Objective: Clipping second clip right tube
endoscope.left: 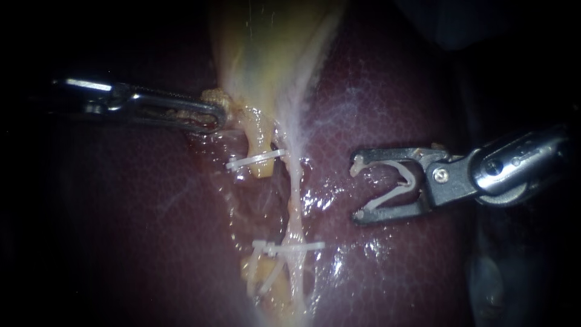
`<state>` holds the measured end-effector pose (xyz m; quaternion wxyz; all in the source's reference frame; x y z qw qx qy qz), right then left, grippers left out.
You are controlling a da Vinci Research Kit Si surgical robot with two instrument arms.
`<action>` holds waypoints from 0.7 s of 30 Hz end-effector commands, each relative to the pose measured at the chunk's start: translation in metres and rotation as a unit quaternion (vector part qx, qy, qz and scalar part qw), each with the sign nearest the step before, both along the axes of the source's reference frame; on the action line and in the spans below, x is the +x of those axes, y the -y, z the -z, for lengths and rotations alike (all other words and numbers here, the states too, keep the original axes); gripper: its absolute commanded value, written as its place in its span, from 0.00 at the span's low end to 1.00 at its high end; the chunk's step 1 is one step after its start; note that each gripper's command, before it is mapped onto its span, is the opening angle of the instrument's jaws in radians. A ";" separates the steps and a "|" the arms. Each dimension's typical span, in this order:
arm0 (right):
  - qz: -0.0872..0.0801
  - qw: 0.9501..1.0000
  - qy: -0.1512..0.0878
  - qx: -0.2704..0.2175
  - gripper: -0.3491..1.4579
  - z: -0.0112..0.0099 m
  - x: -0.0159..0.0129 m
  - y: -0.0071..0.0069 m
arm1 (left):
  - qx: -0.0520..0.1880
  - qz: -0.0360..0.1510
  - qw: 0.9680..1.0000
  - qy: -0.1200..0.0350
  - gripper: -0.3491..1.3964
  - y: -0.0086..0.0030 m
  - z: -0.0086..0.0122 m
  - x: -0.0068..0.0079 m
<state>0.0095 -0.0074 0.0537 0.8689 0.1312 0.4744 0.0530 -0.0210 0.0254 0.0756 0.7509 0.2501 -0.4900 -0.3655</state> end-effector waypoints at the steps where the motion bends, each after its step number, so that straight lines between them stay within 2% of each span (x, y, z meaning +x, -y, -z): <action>1: 0.001 1.000 0.000 0.000 0.47 0.0000 0.0000 0.0001 | 0.000 0.000 1.000 0.000 0.00 0.0000 0.0000 0.0001; 5: 0.001 1.000 0.000 0.000 0.47 0.0001 0.0000 0.0001 | 0.001 -0.001 1.000 0.001 0.00 -0.0001 0.0004 0.0004; 8: 0.001 1.000 0.000 0.000 0.47 0.0001 0.0001 0.0001 | 0.004 -0.003 1.000 0.003 0.00 -0.0004 0.0016 0.0012; 11: 0.002 1.000 -0.001 0.001 0.47 0.0001 0.0001 0.0001 | 0.007 0.001 1.000 0.000 0.00 -0.0015 0.0035 0.0024; 13: 0.003 1.000 -0.002 0.002 0.47 0.0001 0.0001 0.0001 | 0.011 0.011 1.000 0.001 0.00 -0.0025 0.0048 0.0034; 16: 0.003 1.000 -0.002 0.002 0.47 0.0002 0.0001 0.0001 | 0.003 0.019 1.000 0.002 0.00 -0.0036 0.0061 0.0046; 21: 0.007 1.000 -0.006 0.005 0.47 0.0003 0.0004 0.0002 | 0.002 0.024 1.000 0.002 0.00 -0.0038 0.0063 0.0053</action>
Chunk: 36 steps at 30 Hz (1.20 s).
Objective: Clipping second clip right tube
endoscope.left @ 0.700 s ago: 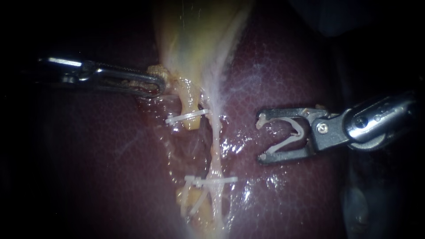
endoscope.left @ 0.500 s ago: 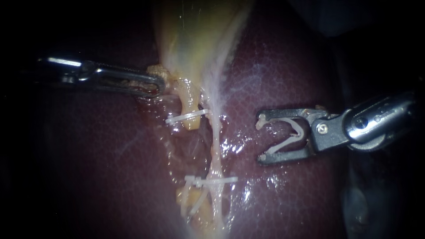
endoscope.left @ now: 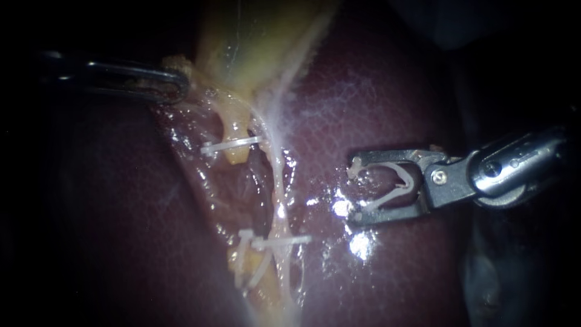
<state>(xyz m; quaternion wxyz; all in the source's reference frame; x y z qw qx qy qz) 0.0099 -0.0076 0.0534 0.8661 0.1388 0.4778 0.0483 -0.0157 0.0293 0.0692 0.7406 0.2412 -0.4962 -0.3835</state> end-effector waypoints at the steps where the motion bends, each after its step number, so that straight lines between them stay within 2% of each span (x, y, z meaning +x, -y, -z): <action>1: 0.003 1.000 0.000 -0.002 0.47 0.0000 0.0001 0.0000 | -0.001 0.001 1.000 0.000 0.00 0.0001 -0.0001 -0.0001; 5: -0.007 1.000 -0.003 0.027 0.47 -0.0002 0.0009 0.0003 | -0.001 0.002 1.000 -0.001 0.00 0.0002 -0.0003 -0.0005; 9: -0.024 0.997 -0.002 0.073 0.47 -0.0008 0.0020 0.0011 | -0.001 0.002 1.000 -0.001 0.00 0.0002 -0.0003 -0.0005; 13: -0.034 0.993 -0.001 0.116 0.47 -0.0020 0.0037 0.0023 | -0.002 0.003 1.000 -0.002 0.00 0.0003 -0.0004 -0.0007; 20: -0.041 0.986 0.004 0.163 0.47 -0.0048 0.0060 0.0045 | -0.002 0.003 1.000 -0.002 0.00 0.0004 -0.0006 -0.0009; 24: -0.046 0.982 0.008 0.181 0.47 -0.0065 0.0067 0.0051 | -0.003 0.003 1.000 -0.002 0.00 0.0004 -0.0006 -0.0009; 28: -0.053 0.976 0.003 0.209 0.46 -0.0080 0.0073 0.0054 | -0.003 0.005 1.000 -0.004 0.00 0.0005 -0.0006 -0.0010; 31: -0.061 0.968 -0.015 0.243 0.46 -0.0091 0.0080 0.0057 | -0.003 0.005 1.000 -0.004 0.00 0.0005 -0.0006 -0.0010; 34: -0.072 0.955 -0.042 0.285 0.46 -0.0099 0.0087 0.0059 | -0.003 0.005 1.000 -0.004 0.00 0.0005 -0.0006 -0.0010; 35: -0.075 0.949 -0.053 0.301 0.46 -0.0101 0.0090 0.0060 | -0.003 0.005 1.000 -0.004 0.00 0.0005 -0.0006 -0.0010; 36: -0.077 0.946 -0.059 0.309 0.46 -0.0102 0.0092 0.0061 | -0.003 0.005 1.000 -0.004 0.00 0.0005 -0.0006 -0.0010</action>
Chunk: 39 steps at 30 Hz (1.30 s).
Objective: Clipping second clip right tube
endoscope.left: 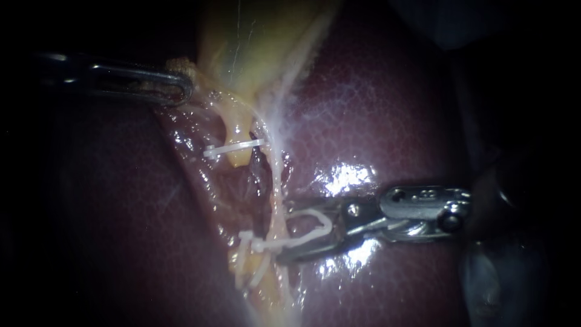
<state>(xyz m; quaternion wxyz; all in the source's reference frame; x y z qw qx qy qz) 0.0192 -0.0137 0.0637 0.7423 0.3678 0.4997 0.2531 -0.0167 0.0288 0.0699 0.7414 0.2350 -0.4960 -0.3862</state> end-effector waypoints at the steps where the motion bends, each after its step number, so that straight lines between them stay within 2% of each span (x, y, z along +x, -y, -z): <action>1: -0.003 1.000 -0.007 0.011 0.46 -0.0001 0.0002 0.0001 | 0.000 0.000 1.000 0.000 0.00 0.0000 0.0000 0.0000; 6: -0.021 0.996 -0.058 0.070 0.46 0.0002 0.0010 0.0002 | 0.000 0.000 1.000 0.000 0.00 0.0000 0.0000 0.0000; 11: -0.033 0.992 -0.084 0.091 0.46 0.0018 0.0012 0.0002 | 0.000 0.000 1.000 0.000 0.00 0.0000 0.0000 0.0000; 20: -0.045 0.987 -0.110 0.106 0.45 0.0063 0.0010 -0.0009 | 0.000 0.000 1.000 0.000 0.00 0.0000 0.0000 0.0001; 27: -0.044 0.986 -0.109 0.115 0.43 0.0069 0.0002 -0.0015 | 0.000 0.000 1.000 0.000 0.00 0.0001 0.0001 0.0000; 33: -0.044 0.984 -0.103 0.140 0.30 0.0068 -0.0004 -0.0014 | 0.000 0.000 1.000 0.000 0.00 0.0001 0.0001 0.0000; 37: -0.035 0.982 -0.104 0.156 0.12 0.0066 -0.0007 -0.0015 | 0.000 0.000 1.000 0.000 0.00 0.0001 0.0001 0.0000; 39: -0.030 0.981 -0.106 0.160 0.06 0.0066 -0.0007 -0.0015 | 0.000 0.000 1.000 0.000 0.00 0.0001 0.0001 0.0000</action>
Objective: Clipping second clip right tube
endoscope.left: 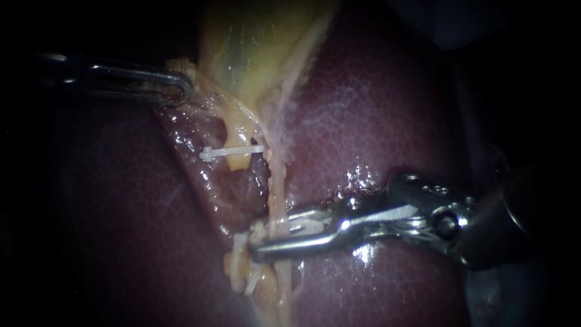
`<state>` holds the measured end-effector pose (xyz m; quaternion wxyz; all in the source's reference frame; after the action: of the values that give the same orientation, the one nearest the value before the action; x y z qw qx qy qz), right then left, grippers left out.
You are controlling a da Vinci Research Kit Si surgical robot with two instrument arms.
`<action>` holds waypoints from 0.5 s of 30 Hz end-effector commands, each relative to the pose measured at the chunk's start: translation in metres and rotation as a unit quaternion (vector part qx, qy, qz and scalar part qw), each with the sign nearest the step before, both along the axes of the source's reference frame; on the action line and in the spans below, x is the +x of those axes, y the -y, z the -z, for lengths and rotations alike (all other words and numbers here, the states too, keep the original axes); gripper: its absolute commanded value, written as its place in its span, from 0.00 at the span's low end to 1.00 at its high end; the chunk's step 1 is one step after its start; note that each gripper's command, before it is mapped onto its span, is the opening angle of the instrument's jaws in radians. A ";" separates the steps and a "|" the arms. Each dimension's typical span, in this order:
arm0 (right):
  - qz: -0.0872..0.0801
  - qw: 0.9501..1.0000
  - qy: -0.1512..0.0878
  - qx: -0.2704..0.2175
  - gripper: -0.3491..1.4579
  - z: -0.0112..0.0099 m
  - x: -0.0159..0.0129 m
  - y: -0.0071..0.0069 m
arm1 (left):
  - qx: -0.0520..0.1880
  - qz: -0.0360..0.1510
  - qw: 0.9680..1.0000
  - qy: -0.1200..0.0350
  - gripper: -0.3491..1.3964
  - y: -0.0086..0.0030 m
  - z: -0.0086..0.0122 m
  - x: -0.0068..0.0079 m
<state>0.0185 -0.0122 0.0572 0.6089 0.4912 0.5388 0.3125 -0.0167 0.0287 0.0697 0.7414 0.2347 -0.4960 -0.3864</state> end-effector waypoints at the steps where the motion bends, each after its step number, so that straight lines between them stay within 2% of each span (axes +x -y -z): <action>1: 0.003 1.000 -0.003 -0.001 0.02 0.0000 0.0000 0.0000 | 0.000 0.000 1.000 0.000 0.00 0.0000 0.0000 0.0000; 6: 0.013 1.000 -0.006 0.010 0.00 0.0000 0.0002 -0.0001 | 0.000 0.000 1.000 0.000 0.00 0.0000 0.0000 0.0000; 15: 0.014 1.000 0.000 0.012 0.00 -0.0006 0.0001 -0.0002 | 0.001 -0.001 1.000 0.001 0.00 0.0000 0.0000 -0.0001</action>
<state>0.0186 -0.0119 0.0577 0.6076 0.5059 0.5280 0.3100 -0.0167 0.0287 0.0697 0.7412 0.2354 -0.4960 -0.3862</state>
